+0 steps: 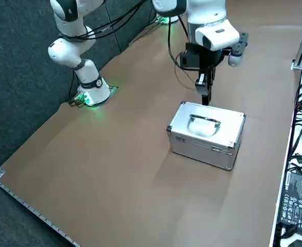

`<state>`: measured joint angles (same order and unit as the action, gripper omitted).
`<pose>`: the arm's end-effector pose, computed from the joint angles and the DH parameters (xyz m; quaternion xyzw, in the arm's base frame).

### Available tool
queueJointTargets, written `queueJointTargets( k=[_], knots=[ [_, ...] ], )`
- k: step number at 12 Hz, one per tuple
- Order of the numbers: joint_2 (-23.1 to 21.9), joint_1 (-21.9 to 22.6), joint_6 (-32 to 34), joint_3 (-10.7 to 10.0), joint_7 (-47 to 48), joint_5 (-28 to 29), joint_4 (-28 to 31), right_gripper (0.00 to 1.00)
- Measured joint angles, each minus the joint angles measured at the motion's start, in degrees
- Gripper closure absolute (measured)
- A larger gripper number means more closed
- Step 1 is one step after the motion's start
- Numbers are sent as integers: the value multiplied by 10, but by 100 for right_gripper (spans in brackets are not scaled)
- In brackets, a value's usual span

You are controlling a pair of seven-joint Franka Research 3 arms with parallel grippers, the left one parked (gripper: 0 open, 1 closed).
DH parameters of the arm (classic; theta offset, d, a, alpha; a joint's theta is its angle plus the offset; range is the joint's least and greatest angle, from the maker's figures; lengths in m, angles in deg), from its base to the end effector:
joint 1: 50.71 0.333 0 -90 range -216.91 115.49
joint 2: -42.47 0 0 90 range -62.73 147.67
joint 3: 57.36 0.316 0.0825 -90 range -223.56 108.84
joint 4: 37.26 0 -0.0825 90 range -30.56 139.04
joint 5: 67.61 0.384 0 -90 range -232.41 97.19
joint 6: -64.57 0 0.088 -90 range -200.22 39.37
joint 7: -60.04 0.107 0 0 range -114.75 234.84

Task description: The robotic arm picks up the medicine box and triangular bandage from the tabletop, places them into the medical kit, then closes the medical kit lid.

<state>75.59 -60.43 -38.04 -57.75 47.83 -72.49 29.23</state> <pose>0.7153 -0.1336 0.4679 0.9983 0.0271 0.0172 0.0479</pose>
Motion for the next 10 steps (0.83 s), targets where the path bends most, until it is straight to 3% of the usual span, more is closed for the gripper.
queueJointTargets(
  k=[10],
  knots=[
    [-32, 46, 79, 1, 43, 2, -3, 98]
  ],
)
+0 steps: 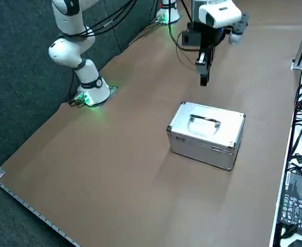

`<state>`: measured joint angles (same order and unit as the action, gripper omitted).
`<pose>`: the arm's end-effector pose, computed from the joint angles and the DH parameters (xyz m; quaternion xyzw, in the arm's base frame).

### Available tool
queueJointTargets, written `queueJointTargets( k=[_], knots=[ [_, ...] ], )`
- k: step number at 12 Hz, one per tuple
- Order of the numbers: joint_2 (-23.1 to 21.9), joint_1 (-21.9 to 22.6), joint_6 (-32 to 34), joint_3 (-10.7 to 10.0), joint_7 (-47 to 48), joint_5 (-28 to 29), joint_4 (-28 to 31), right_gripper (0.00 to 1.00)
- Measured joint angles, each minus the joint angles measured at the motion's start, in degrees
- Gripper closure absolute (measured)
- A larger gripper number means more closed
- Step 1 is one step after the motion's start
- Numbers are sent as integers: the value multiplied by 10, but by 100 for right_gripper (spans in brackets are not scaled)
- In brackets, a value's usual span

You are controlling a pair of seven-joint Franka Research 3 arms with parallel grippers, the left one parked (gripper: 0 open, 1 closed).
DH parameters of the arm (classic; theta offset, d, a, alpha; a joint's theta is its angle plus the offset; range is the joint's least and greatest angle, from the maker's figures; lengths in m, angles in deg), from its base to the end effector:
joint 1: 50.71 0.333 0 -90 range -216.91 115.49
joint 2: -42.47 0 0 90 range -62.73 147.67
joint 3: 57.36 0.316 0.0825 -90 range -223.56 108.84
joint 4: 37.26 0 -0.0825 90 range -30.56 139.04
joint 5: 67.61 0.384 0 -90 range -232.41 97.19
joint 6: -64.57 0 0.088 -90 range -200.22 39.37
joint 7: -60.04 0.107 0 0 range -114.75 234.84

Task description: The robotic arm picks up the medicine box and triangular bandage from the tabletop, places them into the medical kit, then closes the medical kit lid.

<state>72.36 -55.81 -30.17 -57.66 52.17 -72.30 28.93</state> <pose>0.7013 -0.0735 0.4985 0.9987 0.0257 -0.0165 0.0404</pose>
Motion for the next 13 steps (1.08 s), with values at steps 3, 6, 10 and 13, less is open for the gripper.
queueJointTargets(
  k=[3, 6, 10, 13],
  knots=[
    [-25, 32, 39, 1, 52, 1, -1, 82],
    [-52, 57, 82, 1, 78, 23, -1, 48],
    [-87, 62, 107, 1, 81, 48, 0, 1],
    [-123, 77, 147, 1, 89, 52, 1, 0]
  ],
)
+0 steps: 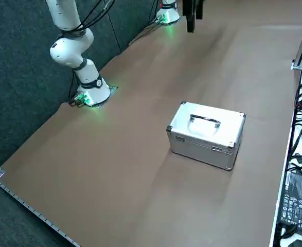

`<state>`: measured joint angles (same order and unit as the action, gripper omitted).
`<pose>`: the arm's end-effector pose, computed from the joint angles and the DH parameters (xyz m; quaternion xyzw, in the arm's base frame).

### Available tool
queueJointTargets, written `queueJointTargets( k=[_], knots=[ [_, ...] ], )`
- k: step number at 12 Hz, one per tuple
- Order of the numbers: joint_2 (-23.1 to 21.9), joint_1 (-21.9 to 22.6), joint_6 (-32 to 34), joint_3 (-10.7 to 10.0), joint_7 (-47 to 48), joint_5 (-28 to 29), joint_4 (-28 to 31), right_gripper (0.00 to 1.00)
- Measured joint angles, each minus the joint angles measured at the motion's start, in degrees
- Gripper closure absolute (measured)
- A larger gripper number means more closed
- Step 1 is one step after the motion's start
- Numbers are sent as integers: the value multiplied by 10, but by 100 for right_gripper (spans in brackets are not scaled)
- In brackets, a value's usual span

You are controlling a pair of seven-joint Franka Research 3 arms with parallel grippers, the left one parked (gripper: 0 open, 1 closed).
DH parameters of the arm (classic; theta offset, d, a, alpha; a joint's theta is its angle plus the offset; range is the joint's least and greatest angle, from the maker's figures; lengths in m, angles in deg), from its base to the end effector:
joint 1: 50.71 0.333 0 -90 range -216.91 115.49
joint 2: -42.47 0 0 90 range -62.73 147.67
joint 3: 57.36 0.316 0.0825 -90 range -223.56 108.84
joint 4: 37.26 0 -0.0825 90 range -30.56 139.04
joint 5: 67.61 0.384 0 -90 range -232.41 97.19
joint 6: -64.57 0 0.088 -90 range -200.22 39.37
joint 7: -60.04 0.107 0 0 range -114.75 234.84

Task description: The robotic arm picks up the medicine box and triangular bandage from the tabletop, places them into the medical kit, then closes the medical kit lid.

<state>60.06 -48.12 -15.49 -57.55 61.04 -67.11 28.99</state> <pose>0.6272 0.0277 0.6200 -0.9994 -0.0129 0.0331 0.0028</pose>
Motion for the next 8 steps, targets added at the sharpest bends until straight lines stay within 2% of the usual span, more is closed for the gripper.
queueJointTargets(
  k=[3, 8],
  knots=[
    [-35, 2, 25, -1, 20, -1, 22, 0],
    [-143, -21, -8, -6, 21, -2, 167, 0]
  ],
)
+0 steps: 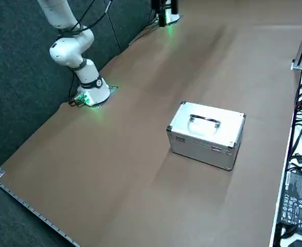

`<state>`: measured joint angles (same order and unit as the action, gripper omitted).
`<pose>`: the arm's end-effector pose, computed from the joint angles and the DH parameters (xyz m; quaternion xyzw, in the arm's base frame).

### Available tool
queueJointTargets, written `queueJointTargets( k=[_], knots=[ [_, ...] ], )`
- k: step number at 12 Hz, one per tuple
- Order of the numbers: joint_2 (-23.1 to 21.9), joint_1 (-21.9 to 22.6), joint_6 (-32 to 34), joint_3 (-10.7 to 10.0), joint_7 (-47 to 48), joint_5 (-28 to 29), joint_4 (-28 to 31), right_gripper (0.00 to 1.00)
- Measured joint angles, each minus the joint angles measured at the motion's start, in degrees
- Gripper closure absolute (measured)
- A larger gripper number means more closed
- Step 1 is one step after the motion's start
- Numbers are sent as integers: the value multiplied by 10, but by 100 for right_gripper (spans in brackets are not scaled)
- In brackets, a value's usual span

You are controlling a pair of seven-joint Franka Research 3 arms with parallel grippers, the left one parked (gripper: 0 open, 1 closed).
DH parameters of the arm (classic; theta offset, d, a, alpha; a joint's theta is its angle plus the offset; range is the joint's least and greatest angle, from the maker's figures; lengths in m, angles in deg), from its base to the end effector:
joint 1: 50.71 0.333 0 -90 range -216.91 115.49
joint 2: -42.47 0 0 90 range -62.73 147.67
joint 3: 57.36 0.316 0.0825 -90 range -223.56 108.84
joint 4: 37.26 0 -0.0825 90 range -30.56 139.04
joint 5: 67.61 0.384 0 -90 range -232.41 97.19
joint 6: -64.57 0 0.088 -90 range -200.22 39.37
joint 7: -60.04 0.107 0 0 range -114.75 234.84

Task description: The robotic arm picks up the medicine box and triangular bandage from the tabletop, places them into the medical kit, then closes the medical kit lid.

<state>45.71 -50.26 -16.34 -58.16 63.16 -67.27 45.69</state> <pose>0.5557 -0.0024 0.6370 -0.9985 0.0299 0.0461 0.0014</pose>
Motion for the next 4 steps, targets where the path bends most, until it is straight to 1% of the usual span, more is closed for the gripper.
queueJointTargets(
  k=[4],
  knots=[
    [-80, -2, -36, 0, 0, 0, 102, 0]
  ],
)
